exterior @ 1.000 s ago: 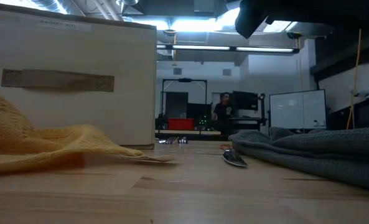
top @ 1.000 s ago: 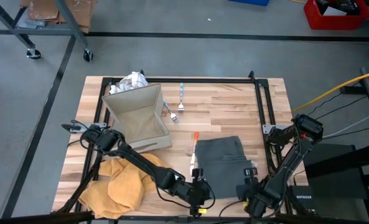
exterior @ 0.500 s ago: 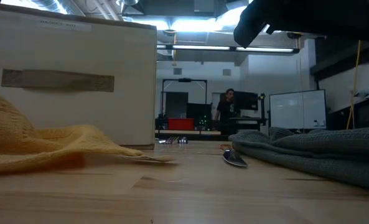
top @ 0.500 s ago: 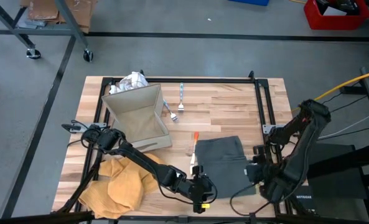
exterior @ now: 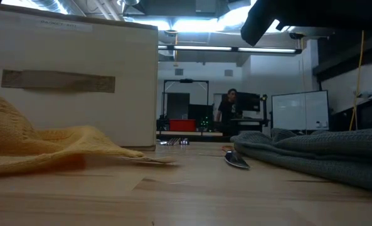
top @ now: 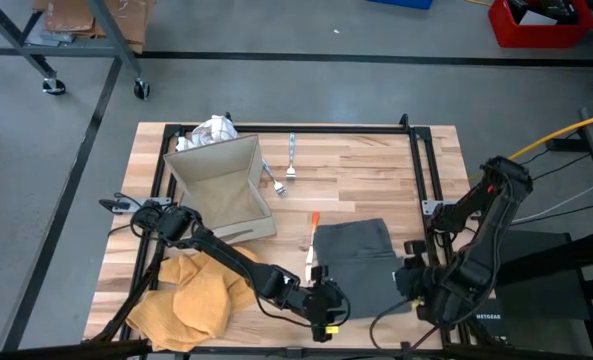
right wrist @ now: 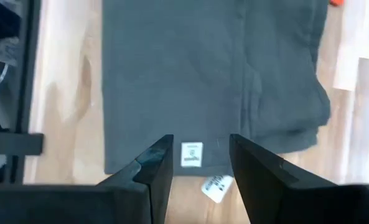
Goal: Fold towel
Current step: Fold the gray kitchen towel
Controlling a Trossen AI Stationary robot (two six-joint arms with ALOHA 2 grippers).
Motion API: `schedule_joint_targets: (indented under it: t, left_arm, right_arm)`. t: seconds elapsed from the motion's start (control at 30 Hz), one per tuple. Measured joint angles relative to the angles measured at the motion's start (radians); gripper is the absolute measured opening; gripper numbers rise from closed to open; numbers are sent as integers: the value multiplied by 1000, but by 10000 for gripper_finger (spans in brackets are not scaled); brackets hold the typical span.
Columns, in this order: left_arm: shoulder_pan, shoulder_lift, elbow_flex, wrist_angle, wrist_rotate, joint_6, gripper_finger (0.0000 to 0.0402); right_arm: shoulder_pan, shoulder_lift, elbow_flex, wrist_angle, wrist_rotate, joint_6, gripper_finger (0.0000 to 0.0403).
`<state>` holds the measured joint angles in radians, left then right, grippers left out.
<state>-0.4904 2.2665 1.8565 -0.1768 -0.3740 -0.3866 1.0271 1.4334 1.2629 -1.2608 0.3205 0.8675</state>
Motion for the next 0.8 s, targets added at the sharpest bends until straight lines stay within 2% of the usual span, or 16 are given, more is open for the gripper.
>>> schedule_joint_targets:
  t: [0.23,0.53,0.8]
  left_arm:
    - [2,0,0,0,0,21,155]
    - [6,0,0,-26,0,42,155]
    - [0,0,0,-131,6,72,155]
  right_arm:
    - [0,70,0,92,-35,0,159]
    - [1,200,-1,93,-149,0,159]
    - [1,269,-1,104,-149,61,159]
